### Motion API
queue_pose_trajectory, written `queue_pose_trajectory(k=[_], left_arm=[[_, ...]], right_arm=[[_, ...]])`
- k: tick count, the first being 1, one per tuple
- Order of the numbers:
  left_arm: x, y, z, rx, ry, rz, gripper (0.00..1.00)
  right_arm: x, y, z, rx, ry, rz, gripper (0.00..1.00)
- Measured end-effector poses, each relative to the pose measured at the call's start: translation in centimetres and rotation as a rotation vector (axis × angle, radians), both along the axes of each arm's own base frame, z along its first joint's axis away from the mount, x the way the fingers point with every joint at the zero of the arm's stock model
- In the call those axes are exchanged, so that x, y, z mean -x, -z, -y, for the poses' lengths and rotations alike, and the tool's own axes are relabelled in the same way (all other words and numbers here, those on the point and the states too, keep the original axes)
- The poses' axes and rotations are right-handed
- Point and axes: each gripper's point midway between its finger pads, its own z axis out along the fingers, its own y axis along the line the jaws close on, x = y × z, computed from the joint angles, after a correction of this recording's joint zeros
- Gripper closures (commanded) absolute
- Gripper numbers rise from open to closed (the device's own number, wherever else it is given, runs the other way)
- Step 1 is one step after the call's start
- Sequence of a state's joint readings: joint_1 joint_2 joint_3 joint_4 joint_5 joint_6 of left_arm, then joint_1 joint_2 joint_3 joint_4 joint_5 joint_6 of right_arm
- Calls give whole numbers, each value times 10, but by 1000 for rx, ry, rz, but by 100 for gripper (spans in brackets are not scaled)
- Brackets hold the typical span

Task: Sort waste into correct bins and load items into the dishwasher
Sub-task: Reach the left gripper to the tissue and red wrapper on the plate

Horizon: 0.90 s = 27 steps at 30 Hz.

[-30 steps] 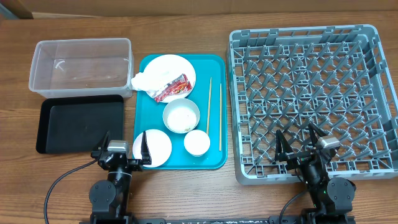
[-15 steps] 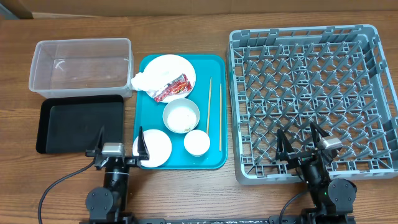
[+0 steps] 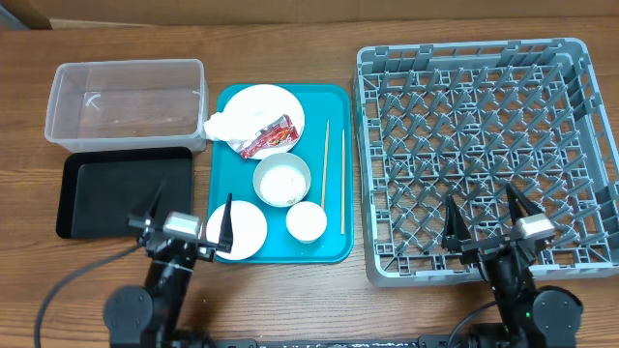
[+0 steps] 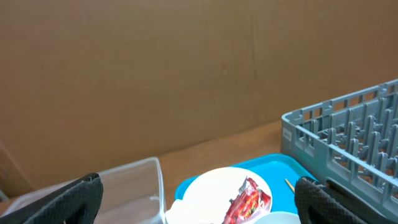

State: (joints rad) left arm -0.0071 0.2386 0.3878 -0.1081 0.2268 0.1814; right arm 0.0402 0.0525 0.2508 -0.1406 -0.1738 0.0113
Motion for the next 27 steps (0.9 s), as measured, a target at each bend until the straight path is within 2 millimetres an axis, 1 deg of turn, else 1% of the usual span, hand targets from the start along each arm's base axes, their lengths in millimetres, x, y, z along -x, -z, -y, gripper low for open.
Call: queue_pose_trajectory(k=[1, 3, 10, 13, 16, 17, 19, 23, 25, 27], left_arm=[[-1, -2, 1, -7, 4, -8, 0], [-9, -13, 5, -36, 28, -53, 0], [-48, -34, 17, -88, 109, -258, 0], [-63, -34, 20, -96, 135, -392, 0], [-82, -39, 23, -112, 163, -491, 0], [-86, -36, 24, -119, 178, -560, 0], [-96, -36, 25, -128, 195, -631, 0], [-117, -33, 27, -143, 229, -790, 0], [-129, -32, 29, -153, 248, -853, 0], [-136, -29, 33, -164, 271, -915, 0]], right_arm=[[0, -5, 0, 4, 2, -2, 0], [0, -14, 0, 8, 4, -11, 0], [-9, -32, 1, 16, 6, -109, 0], [-16, -40, 0, 18, 6, -157, 0], [-23, -49, 0, 21, 6, -212, 0], [-24, -51, 0, 21, 6, -226, 0], [-29, -55, 0, 24, 6, -278, 0], [-43, -57, -1, 30, 5, -379, 0], [-53, -55, -2, 32, 0, -428, 0], [-62, -48, -5, 32, -15, -479, 0]])
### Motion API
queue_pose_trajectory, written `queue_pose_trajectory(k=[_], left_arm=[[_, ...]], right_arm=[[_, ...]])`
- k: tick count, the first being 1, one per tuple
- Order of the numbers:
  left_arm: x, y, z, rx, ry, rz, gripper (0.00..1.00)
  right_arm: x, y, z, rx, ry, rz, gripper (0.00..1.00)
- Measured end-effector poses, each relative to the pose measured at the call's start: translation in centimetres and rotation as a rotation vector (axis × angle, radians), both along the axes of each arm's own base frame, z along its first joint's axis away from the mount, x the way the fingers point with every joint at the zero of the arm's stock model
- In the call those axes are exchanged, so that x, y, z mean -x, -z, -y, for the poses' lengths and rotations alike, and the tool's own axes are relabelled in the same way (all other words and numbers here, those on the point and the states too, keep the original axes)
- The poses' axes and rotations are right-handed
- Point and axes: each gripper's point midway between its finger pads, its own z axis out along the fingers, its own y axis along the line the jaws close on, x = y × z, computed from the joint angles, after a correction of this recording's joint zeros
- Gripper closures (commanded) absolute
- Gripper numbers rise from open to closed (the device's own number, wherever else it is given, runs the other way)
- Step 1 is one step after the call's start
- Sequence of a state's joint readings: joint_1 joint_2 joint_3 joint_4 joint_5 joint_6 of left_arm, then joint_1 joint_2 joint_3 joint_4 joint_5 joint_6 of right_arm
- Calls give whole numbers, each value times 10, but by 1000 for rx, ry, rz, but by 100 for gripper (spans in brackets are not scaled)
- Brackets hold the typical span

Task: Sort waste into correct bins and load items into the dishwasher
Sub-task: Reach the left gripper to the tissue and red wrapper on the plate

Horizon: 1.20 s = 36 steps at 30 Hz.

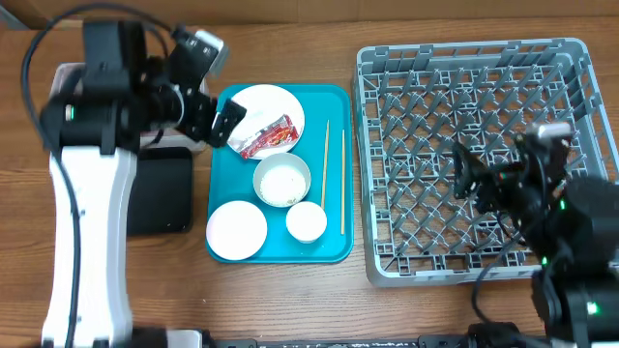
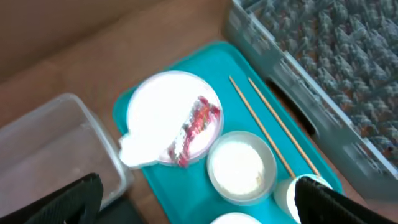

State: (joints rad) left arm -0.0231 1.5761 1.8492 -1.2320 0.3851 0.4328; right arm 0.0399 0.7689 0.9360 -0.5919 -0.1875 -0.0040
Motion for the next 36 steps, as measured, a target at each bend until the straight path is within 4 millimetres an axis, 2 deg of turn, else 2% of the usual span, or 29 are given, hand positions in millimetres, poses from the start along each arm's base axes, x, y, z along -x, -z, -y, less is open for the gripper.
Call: queue_pose_trajectory(k=[5, 10, 13, 17, 23, 27, 31, 36], left_arm=[[-17, 20, 10, -39, 59, -130, 0], [-38, 58, 8, -73, 56, -219, 0], [-43, 74, 9, -72, 59, -258, 0], [-50, 87, 13, -53, 71, -283, 0], [-82, 102, 18, -53, 97, -214, 0], [-105, 140, 16, -111, 96, -231, 0], [-113, 186, 14, -168, 96, -303, 0], [-117, 219, 17, -230, 105, -344, 0]], right_arm=[[-23, 17, -19, -42, -101, -106, 0], [-32, 50, -28, -67, -142, -232, 0], [-33, 63, -30, -76, -153, -285, 0], [-34, 70, -32, -82, -158, -310, 0], [-33, 70, -33, -87, -164, -316, 0], [-31, 73, -33, -87, -163, -329, 0], [-30, 73, -33, -87, -164, -331, 0], [-31, 74, -33, -88, -163, -335, 0]])
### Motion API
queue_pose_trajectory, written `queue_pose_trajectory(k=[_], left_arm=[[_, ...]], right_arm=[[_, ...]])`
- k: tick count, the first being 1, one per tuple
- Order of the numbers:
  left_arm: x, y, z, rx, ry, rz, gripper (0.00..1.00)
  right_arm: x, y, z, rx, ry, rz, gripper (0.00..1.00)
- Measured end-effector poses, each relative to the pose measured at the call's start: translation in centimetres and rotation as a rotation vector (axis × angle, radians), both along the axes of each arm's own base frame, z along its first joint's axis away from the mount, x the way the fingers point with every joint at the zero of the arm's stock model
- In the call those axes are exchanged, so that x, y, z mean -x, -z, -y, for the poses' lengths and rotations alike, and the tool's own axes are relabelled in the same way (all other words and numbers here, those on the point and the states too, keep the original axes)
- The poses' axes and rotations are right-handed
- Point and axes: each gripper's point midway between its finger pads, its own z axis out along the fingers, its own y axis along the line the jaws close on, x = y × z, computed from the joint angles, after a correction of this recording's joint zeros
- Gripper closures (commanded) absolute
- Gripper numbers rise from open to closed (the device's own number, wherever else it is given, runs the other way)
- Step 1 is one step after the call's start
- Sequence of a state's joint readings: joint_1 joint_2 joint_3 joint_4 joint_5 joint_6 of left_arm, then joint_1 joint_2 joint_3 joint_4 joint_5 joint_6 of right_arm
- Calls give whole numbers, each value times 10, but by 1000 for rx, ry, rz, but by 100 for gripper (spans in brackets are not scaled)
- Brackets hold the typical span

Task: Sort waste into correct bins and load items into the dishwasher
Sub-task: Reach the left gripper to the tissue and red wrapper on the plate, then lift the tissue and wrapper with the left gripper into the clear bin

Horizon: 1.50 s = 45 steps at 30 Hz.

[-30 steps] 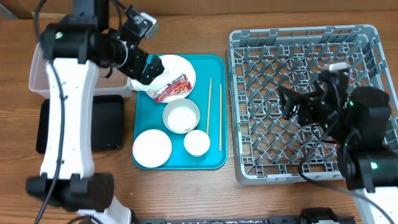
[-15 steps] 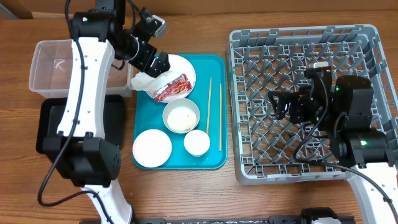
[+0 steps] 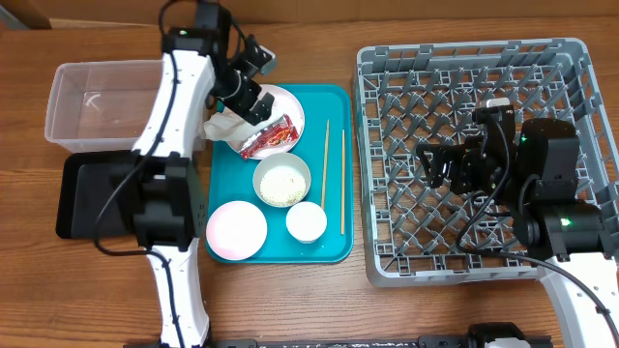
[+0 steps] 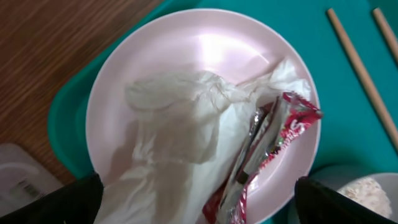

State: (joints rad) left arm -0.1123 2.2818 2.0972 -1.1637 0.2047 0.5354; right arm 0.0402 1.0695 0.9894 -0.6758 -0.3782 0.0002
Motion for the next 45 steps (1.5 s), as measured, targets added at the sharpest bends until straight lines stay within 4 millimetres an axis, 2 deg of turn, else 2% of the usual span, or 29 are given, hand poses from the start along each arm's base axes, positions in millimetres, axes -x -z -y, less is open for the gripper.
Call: queue_pose_trajectory(k=[7, 11, 13, 16, 17, 20, 21, 30, 33, 35, 40, 43, 45], left_arm=[[2, 42, 10, -80, 32, -59, 0], [6, 62, 14, -96, 45, -98, 5], [8, 70, 15, -99, 46, -114, 12], [8, 77, 14, -105, 54, -122, 29], [8, 77, 14, -105, 59, -121, 41], [7, 77, 14, -106, 65, -118, 91], [7, 77, 13, -106, 63, -120, 96], [10, 73, 13, -103, 14, -152, 96], [5, 57, 14, -95, -39, -153, 96], [-2, 34, 14, -84, -85, -136, 96], [-29, -60, 7, -14, -225, 36, 96], [-31, -117, -12, 39, -340, 141, 96], [-29, -140, -29, 65, -415, 180, 96]], right_arm=[[-2, 16, 0, 3, 1, -63, 0], [-5, 28, 0, 5, 0, -103, 0], [-6, 32, 0, 5, 0, -115, 0], [-7, 35, 0, 6, 0, -126, 0], [-7, 36, 0, 6, 0, -129, 0], [-7, 36, 0, 5, 0, -129, 0], [-7, 36, 0, 5, 0, -129, 0], [-7, 36, 0, 6, 0, -130, 0], [-7, 36, 0, 5, 0, -130, 0], [-7, 36, 0, 5, 0, -129, 0], [-7, 36, 0, 6, 0, -130, 0], [-7, 36, 0, 5, 0, -129, 0], [-7, 36, 0, 5, 0, -130, 0]])
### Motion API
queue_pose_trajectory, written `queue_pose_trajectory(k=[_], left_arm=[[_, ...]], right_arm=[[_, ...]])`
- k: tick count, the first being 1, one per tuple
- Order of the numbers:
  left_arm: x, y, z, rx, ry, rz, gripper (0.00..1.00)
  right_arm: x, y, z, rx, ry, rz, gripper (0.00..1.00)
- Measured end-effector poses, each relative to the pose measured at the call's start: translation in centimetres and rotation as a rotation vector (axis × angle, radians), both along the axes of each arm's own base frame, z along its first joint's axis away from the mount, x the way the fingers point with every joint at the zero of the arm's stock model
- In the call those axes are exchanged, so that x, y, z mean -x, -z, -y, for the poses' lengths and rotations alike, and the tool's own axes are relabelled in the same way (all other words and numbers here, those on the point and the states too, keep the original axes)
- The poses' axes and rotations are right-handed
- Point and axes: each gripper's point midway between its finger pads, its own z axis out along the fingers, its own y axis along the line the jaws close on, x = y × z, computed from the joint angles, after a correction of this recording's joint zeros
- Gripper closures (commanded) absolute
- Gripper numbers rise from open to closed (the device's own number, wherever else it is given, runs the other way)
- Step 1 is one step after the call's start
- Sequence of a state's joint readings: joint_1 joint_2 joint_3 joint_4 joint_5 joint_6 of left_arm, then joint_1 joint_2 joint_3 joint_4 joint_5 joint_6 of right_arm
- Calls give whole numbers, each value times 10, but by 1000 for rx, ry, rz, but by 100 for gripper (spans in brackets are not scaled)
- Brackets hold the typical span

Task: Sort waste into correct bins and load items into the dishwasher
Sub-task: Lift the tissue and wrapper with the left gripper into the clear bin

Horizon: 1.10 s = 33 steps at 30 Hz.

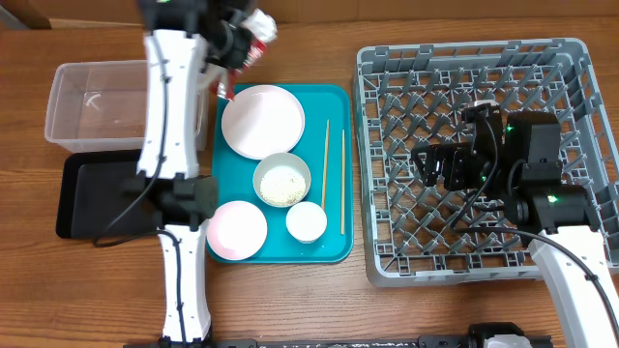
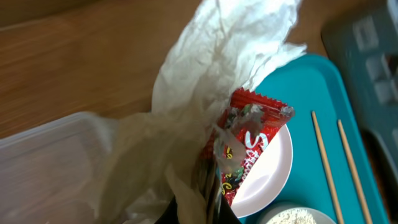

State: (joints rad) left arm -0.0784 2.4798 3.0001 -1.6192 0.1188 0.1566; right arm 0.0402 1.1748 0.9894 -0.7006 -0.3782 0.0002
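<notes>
My left gripper (image 1: 237,50) (image 2: 202,208) is shut on a crumpled white napkin (image 2: 227,53) and a red snack wrapper (image 2: 250,148), held together above the far left corner of the teal tray (image 1: 334,246). The wrapper (image 1: 230,89) hangs beside the clear bin (image 1: 126,101). Below them the large white plate (image 1: 263,121) (image 2: 277,168) lies bare. A bowl of rice (image 1: 282,181), a small cup (image 1: 307,221), a small plate (image 1: 237,230) and chopsticks (image 1: 334,174) rest on the tray. My right gripper (image 1: 433,166) hovers over the grey dish rack (image 1: 580,145), seemingly open and empty.
A black bin (image 1: 116,193) sits in front of the clear bin on the left. The dish rack fills the right side of the wooden table (image 1: 309,300). The left arm's links stretch along the tray's left edge.
My left gripper, then open just above the napkin and wrapper on the large plate, is now shut on both and raised off the plate toward the clear bin. The plate is bare.
Both arms began parked at the table's near edge with jaws open. Then the left was out over the tray's left side and the right above the rack. Later the left sat low over the plate's waste; now it holds that waste aloft.
</notes>
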Motion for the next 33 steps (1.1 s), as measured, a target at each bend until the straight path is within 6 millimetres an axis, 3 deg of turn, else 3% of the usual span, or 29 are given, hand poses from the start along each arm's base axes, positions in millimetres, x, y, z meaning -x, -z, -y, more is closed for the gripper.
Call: queue_pose_trajectory(k=[4, 9, 11, 15, 19, 21, 26, 28, 29, 30, 33], left_arm=[[8, -20, -48, 32, -182, 16, 96], [12, -11, -116, 79, -471, -25, 96], [17, 1, -146, 109, -612, -71, 96], [40, 48, -190, 169, -946, -247, 96], [59, 92, -205, 199, -1302, -382, 96], [57, 115, -209, 227, -1448, -398, 96], [34, 122, -210, 335, -1539, -330, 90], [23, 120, -207, 391, -1533, -309, 55], [14, 118, -204, 442, -1524, -297, 20], [11, 117, -202, 461, -1517, -294, 0], [-6, 111, -192, 578, -1476, -290, 0]], right_arm=[[0, 0, 0, 0, 0, 1, 0], [0, 0, 0, 1, 0, 0, 0], [0, 0, 0, 0, -1, 0, 0], [0, 0, 0, 1, 0, 0, 0], [0, 0, 0, 0, 0, -1, 0], [0, 0, 0, 0, 0, 0, 0], [0, 0, 0, 0, 0, -2, 0], [1, 1, 0, 0, 0, -7, 0], [2, 2, 0, 0, 0, -10, 0], [2, 2, 0, 0, 0, -12, 0], [3, 3, 0, 1, 0, -19, 0]])
